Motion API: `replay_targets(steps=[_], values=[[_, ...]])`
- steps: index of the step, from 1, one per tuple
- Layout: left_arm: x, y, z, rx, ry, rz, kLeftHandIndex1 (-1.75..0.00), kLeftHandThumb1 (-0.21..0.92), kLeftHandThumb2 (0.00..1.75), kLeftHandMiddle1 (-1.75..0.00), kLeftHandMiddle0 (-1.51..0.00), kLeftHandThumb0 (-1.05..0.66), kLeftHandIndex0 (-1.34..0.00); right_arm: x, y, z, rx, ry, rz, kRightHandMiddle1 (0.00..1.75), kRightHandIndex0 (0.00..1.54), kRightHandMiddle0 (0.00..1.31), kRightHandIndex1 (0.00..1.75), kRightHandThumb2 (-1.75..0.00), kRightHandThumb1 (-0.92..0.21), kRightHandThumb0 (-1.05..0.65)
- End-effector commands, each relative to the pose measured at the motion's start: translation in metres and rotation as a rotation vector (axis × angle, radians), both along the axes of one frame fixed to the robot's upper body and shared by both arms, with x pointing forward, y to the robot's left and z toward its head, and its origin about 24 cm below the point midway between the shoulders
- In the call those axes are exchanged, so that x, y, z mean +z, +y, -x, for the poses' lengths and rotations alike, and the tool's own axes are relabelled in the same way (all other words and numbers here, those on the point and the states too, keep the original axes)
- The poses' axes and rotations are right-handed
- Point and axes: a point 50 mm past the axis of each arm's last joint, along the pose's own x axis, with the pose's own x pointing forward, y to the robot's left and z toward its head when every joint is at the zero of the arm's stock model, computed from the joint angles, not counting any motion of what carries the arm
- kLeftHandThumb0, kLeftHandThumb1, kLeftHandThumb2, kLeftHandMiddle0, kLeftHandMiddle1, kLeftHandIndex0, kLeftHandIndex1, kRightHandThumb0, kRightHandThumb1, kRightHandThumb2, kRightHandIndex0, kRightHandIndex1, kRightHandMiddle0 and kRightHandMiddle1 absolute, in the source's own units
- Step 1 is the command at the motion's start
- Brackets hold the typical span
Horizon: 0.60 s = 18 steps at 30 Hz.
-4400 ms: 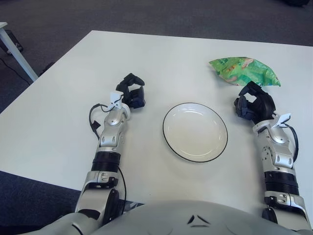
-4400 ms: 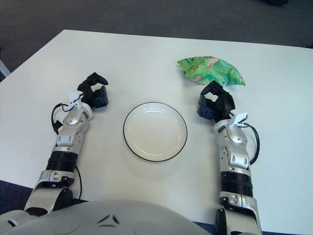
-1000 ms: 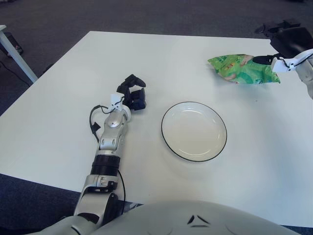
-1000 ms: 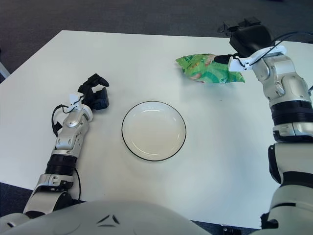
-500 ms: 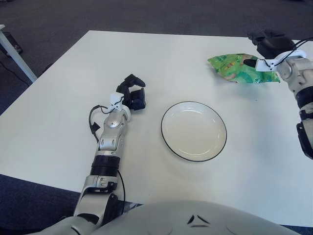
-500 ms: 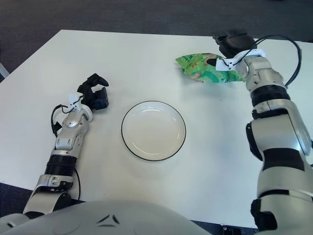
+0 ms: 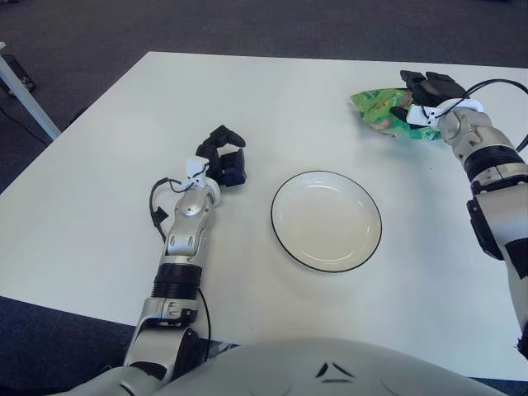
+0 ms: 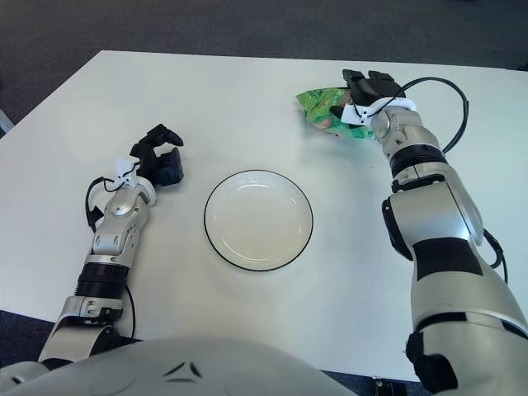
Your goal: Put the snack into the plate.
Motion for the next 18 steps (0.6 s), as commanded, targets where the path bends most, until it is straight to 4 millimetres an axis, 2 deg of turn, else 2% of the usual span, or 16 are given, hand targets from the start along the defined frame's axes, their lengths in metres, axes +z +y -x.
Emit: replay_targets(steps=[1,6,18], values=[[-0.044,0.004,0.026,0.032,0.171,0.025,-1.75,0.33,1.30,-1.75,-1.20,-0.48,-0.60,-0.026,0.006,0.005,-0.001,0.054,-0.050,0.18,0.00,0.01,0.00,-1.12,-0.92,-1.00],[-0.044,0.004,0.026,0.038,0.177,0.030,-1.75,0.33,1.30,-1.75,-1.19,-0.48,-0.60,-0.031,0.004,0.007,-0.005,0.078,-0.057,0.28,0.00,0.00,0.00,-1.14,-0.92,-1.00],[-0.044,0.003,0.026,0.046,0.178,0.031,-1.75,0.33,1.30,-1.75,-1.20,-0.48,-0.60,-0.058,0.005,0.017,0.017,0.206,-0.108,0.44,0.00,0.00,0.00,-1.13,-0.92,-1.02]])
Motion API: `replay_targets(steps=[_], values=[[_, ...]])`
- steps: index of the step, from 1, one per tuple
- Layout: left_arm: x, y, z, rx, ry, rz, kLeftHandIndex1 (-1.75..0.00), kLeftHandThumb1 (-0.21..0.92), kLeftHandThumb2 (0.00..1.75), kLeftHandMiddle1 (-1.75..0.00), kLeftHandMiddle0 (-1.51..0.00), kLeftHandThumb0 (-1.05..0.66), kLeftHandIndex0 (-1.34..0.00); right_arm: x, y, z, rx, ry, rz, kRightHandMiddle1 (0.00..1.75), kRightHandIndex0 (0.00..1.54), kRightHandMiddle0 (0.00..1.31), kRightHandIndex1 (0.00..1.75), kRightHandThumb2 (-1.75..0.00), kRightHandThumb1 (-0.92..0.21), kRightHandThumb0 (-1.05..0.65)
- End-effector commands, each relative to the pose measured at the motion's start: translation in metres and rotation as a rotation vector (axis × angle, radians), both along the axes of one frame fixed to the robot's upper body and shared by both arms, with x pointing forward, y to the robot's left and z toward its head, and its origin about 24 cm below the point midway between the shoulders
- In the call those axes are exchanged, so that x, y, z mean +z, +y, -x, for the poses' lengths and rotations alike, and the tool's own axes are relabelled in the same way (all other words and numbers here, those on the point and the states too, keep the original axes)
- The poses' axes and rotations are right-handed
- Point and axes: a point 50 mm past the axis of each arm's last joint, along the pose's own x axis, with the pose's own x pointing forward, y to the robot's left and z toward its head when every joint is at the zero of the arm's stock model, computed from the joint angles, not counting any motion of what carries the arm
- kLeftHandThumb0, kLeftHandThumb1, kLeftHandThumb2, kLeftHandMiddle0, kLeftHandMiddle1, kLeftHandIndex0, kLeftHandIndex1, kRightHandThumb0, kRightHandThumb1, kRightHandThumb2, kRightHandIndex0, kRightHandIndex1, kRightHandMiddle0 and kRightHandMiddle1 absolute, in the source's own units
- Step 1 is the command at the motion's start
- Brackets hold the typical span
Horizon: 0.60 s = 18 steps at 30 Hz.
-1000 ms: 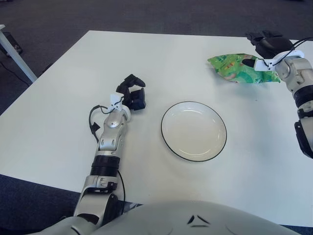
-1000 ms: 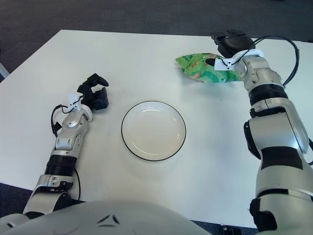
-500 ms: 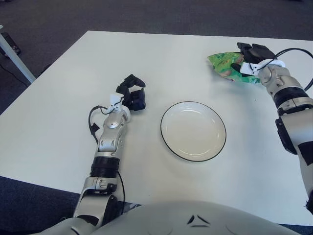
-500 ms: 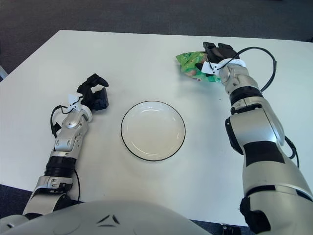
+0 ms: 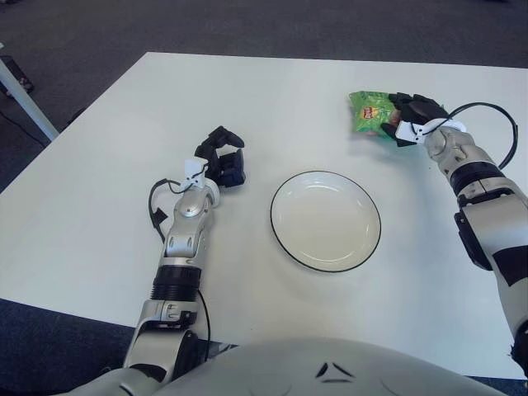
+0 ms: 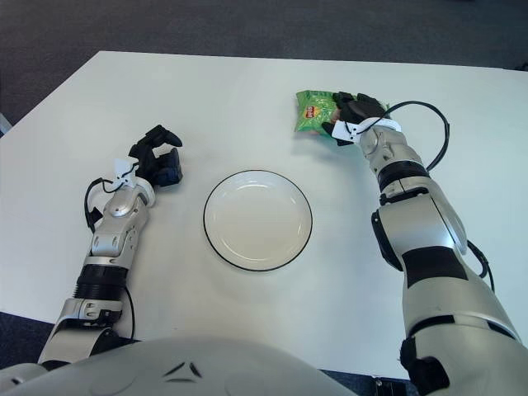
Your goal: Put the snack into the plate.
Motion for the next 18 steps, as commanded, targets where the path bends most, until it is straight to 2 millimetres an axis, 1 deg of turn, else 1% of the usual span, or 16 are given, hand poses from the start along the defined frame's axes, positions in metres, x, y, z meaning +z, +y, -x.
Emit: replay_targets(steps=[1,8,13,16,17,18], values=[[-0.043,0.002,0.024,0.033,0.164,0.032,-1.75,0.33,1.30,-1.75,-1.20,-0.48,-0.60,-0.021,0.000,0.008,0.005,0.106,-0.025,0.45,0.00,0.00,0.00,-1.12,-0.92,-1.02],[-0.043,0.002,0.023,0.035,0.162,0.034,-1.75,0.33,1.30,-1.75,-1.19,-0.48,-0.61,-0.030,-0.006,0.012,-0.012,0.186,-0.065,0.47,0.00,0.00,0.00,-1.09,-0.92,-1.02],[-0.043,0.001,0.023,0.037,0.156,0.034,-1.75,0.32,1.31,-1.75,-1.20,-0.48,-0.61,-0.037,-0.011,0.017,-0.024,0.212,-0.070,0.45,0.00,0.00,0.00,-0.99,-0.92,-1.01],[-0.043,0.000,0.022,0.038,0.154,0.032,-1.75,0.32,1.31,-1.75,-1.21,-0.48,-0.61,-0.040,-0.014,0.019,-0.029,0.204,-0.064,0.48,0.01,0.00,0.00,-0.92,-0.92,-0.96],[-0.043,0.000,0.022,0.039,0.153,0.032,-1.75,0.32,1.31,-1.75,-1.21,-0.48,-0.61,-0.040,-0.015,0.020,-0.030,0.199,-0.061,0.58,0.06,0.00,0.03,-0.85,-0.92,-0.90],[-0.043,0.000,0.022,0.039,0.151,0.031,-1.75,0.32,1.31,-1.75,-1.21,-0.48,-0.61,-0.040,-0.016,0.021,-0.030,0.177,-0.050,0.62,0.08,0.00,0.04,-0.82,-0.92,-0.88]])
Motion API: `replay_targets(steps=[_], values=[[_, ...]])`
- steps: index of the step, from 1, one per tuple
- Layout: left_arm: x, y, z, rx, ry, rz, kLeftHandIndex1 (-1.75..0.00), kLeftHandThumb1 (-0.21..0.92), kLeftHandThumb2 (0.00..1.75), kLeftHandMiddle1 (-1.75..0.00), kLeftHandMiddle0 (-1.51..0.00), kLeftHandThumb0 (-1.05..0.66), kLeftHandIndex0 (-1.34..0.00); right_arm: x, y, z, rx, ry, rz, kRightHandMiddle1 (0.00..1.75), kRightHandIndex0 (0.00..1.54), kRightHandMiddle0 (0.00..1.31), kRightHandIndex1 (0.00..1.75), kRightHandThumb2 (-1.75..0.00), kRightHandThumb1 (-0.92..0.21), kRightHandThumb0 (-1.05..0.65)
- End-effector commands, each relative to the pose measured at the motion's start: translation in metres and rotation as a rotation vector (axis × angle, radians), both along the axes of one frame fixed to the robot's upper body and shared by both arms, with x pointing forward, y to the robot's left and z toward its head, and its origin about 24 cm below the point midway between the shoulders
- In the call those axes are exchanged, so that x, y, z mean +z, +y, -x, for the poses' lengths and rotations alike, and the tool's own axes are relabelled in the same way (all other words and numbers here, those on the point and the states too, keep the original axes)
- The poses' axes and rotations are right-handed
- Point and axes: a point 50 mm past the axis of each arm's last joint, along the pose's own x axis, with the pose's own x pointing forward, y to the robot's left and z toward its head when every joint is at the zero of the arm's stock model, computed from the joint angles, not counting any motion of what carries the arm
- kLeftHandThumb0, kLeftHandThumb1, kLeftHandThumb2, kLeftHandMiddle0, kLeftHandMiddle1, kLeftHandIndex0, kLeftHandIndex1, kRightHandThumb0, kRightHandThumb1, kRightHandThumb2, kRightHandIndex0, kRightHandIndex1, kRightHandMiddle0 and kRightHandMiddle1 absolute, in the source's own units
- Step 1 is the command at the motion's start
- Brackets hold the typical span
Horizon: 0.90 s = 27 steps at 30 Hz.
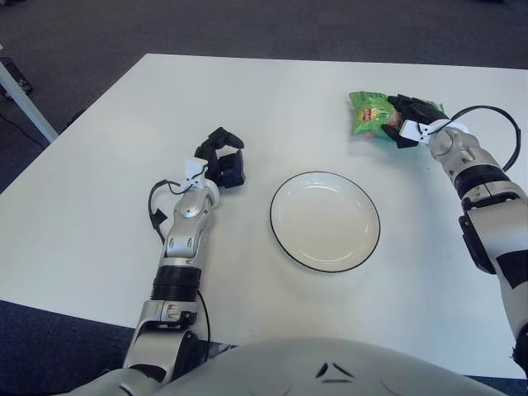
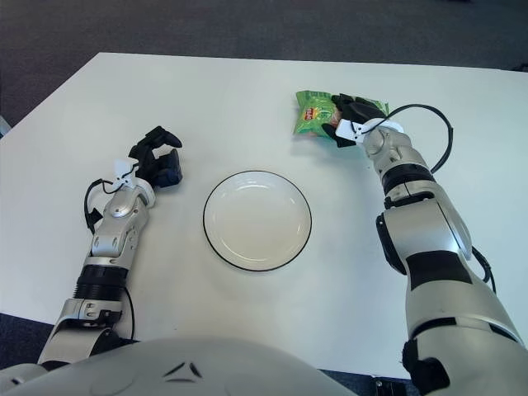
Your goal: Put the snack into the plate.
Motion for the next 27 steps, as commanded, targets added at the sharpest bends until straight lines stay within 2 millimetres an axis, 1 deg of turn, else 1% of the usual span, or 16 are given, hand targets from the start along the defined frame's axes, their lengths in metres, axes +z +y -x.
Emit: replay_targets(steps=[1,2,4,5,6,7,8,9,10,11,12,13,17,19,23,27], values=[[-0.041,-0.001,0.023,0.033,0.144,0.030,-1.75,0.32,1.31,-1.75,-1.21,-0.48,-0.61,-0.037,-0.008,0.017,-0.020,0.100,0.025,0.83,0.07,0.00,0.29,-0.78,-0.87,-0.78],[-0.041,-0.001,0.023,0.034,0.142,0.030,-1.75,0.32,1.31,-1.75,-1.22,-0.48,-0.61,-0.036,-0.008,0.017,-0.019,0.077,0.039,0.97,0.04,0.00,0.49,-0.76,-0.84,-0.71],[-0.041,-0.001,0.023,0.035,0.139,0.029,-1.75,0.32,1.31,-1.75,-1.22,-0.48,-0.61,-0.036,-0.009,0.017,-0.019,0.040,0.062,1.14,0.03,0.00,0.72,-0.81,-0.76,-0.62],[-0.041,-0.001,0.023,0.035,0.138,0.029,-1.75,0.32,1.31,-1.75,-1.22,-0.48,-0.62,-0.036,-0.009,0.018,-0.019,0.026,0.072,1.36,0.02,0.09,0.98,-0.73,-0.80,-0.52],[-0.041,-0.001,0.023,0.036,0.137,0.029,-1.75,0.32,1.32,-1.75,-1.22,-0.48,-0.62,-0.033,-0.012,0.018,-0.014,-0.007,0.089,1.49,0.01,0.14,1.15,-0.65,-0.84,-0.46],[-0.042,-0.001,0.022,0.036,0.136,0.029,-1.75,0.32,1.32,-1.75,-1.22,-0.48,-0.62,-0.032,-0.014,0.019,-0.011,-0.036,0.105,1.49,0.01,0.14,1.15,-0.65,-0.84,-0.46],[-0.042,-0.001,0.022,0.036,0.135,0.029,-1.75,0.31,1.32,-1.75,-1.23,-0.48,-0.62,-0.031,-0.015,0.020,-0.009,-0.055,0.114,1.58,0.06,0.21,1.36,-0.75,-0.77,-0.29],[-0.042,-0.001,0.022,0.035,0.135,0.030,-1.75,0.31,1.32,-1.75,-1.23,-0.48,-0.62,-0.031,-0.016,0.021,-0.006,-0.076,0.119,1.64,0.11,0.28,1.50,-0.83,-0.71,-0.19],[-0.042,-0.002,0.022,0.034,0.135,0.030,-1.75,0.31,1.32,-1.75,-1.23,-0.48,-0.62,-0.031,-0.017,0.022,-0.004,-0.087,0.122,1.68,0.17,0.34,1.58,-0.94,-0.63,-0.12],[-0.043,-0.002,0.022,0.032,0.135,0.031,-1.75,0.31,1.32,-1.75,-1.23,-0.48,-0.62,-0.032,-0.018,0.025,0.008,-0.116,0.115,1.69,0.20,0.37,1.61,-0.98,-0.60,-0.10],[-0.043,-0.002,0.022,0.030,0.135,0.032,-1.75,0.31,1.32,-1.75,-1.23,-0.48,-0.62,-0.031,-0.018,0.027,0.017,-0.137,0.110,1.71,0.28,0.44,1.62,-1.07,-0.52,-0.06],[-0.043,-0.002,0.022,0.028,0.135,0.033,-1.75,0.31,1.32,-1.75,-1.23,-0.48,-0.62,-0.031,-0.019,0.029,0.026,-0.161,0.102,1.72,0.38,0.51,1.60,-1.17,-0.42,-0.04],[-0.044,-0.002,0.022,0.026,0.136,0.035,-1.75,0.31,1.32,-1.75,-1.23,-0.48,-0.62,-0.028,-0.018,0.033,0.042,-0.219,0.083,1.74,0.63,0.66,1.50,-1.38,-0.20,0.00],[-0.044,-0.002,0.021,0.026,0.138,0.035,-1.75,0.31,1.32,-1.75,-1.23,-0.48,-0.62,-0.026,-0.018,0.034,0.044,-0.250,0.073,1.74,0.71,0.69,1.46,-1.42,-0.15,0.00],[-0.045,-0.002,0.020,0.030,0.140,0.033,-1.75,0.31,1.32,-1.75,-1.22,-0.48,-0.62,-0.023,-0.018,0.038,0.036,-0.335,0.031,1.75,0.82,0.71,1.38,-1.47,-0.08,0.00],[-0.045,-0.002,0.020,0.030,0.138,0.030,-1.75,0.31,1.32,-1.75,-1.22,-0.48,-0.62,-0.018,-0.019,0.041,0.041,-0.381,0.014,1.75,0.88,0.69,1.40,-1.52,-0.04,0.00]])
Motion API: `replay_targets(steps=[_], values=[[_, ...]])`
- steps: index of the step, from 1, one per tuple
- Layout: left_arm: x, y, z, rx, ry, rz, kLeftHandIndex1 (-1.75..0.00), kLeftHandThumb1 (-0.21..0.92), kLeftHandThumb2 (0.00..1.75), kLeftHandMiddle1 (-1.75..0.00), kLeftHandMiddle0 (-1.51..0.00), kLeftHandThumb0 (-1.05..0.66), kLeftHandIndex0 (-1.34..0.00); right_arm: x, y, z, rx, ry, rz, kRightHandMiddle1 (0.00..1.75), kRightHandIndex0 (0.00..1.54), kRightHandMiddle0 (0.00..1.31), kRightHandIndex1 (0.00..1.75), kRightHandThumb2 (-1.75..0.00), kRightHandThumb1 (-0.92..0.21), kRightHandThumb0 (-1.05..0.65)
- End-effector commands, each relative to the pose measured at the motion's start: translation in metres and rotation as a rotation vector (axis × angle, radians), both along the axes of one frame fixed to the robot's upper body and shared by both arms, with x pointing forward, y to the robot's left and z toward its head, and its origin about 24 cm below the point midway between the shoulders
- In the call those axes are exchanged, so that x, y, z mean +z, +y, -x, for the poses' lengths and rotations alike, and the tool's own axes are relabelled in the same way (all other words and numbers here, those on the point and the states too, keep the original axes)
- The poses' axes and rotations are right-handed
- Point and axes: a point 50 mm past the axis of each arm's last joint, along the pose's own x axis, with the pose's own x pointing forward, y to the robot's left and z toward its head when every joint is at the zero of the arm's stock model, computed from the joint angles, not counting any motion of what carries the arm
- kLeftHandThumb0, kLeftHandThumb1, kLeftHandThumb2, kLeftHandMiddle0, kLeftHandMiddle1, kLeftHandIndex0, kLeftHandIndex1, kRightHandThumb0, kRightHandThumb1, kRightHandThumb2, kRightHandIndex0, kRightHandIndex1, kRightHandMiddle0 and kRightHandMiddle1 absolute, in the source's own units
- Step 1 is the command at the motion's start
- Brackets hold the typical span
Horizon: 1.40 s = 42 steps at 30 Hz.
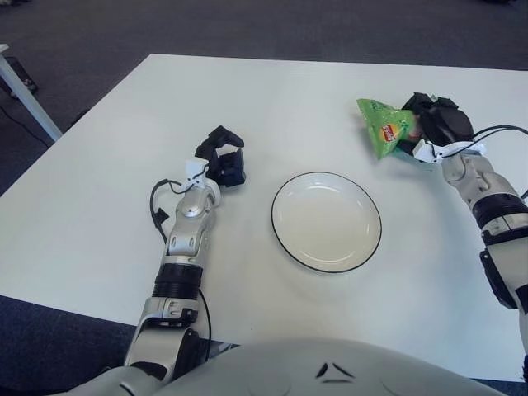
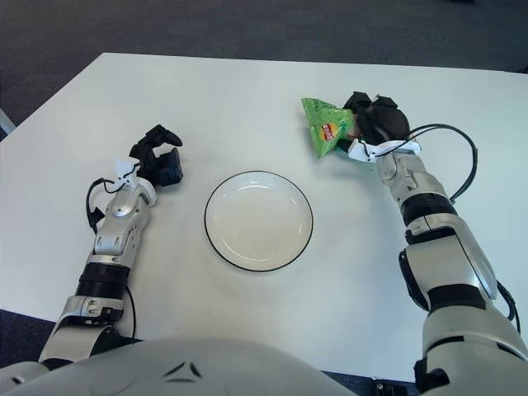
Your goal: Put the snack into the plate.
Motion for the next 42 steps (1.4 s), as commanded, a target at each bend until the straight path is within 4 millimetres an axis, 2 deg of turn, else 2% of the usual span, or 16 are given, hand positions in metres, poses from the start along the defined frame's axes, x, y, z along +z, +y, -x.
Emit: replay_targets(steps=[1,5,11,18,23,30,36,42], values=[[-0.044,0.000,0.022,0.023,0.162,0.028,-1.75,0.31,1.32,-1.75,-1.22,-0.48,-0.62,-0.016,-0.004,0.011,0.004,0.050,-0.002,1.75,0.88,0.68,1.43,-1.53,-0.04,0.00],[-0.045,0.000,0.022,0.021,0.159,0.024,-1.75,0.31,1.32,-1.75,-1.22,-0.48,-0.62,0.001,-0.001,0.016,0.024,0.001,-0.007,1.75,0.86,0.63,1.51,-1.53,-0.06,0.00],[-0.045,0.001,0.021,0.016,0.156,0.022,-1.75,0.31,1.32,-1.75,-1.22,-0.48,-0.62,0.012,-0.004,0.018,-0.020,-0.004,-0.029,1.75,0.82,0.56,1.57,-1.50,-0.11,0.00],[-0.046,0.001,0.020,0.013,0.154,0.026,-1.75,0.31,1.32,-1.75,-1.22,-0.48,-0.62,0.045,-0.009,0.021,-0.053,-0.047,-0.049,1.75,0.69,0.49,1.71,-1.45,-0.20,0.00],[-0.046,0.001,0.020,0.014,0.153,0.026,-1.75,0.31,1.32,-1.75,-1.22,-0.48,-0.62,0.062,-0.002,0.023,-0.063,-0.094,-0.052,1.74,0.74,0.55,1.74,-1.55,-0.11,0.00],[-0.047,0.001,0.019,0.015,0.165,0.016,-1.75,0.32,1.31,-1.75,-1.20,-0.48,-0.61,0.083,0.012,0.033,-0.045,-0.181,-0.094,1.74,0.79,0.60,1.75,-1.62,-0.06,0.00],[-0.047,0.001,0.018,0.014,0.167,0.013,-1.75,0.32,1.30,-1.75,-1.21,-0.48,-0.61,0.100,0.023,0.040,-0.011,-0.225,-0.137,1.75,0.75,0.54,1.74,-1.55,-0.12,0.00],[-0.048,0.001,0.017,0.010,0.163,0.015,-1.75,0.33,1.30,-1.75,-1.21,-0.48,-0.61,0.114,0.036,0.047,0.049,-0.288,-0.155,1.75,0.76,0.55,1.74,-1.56,-0.11,0.00]])
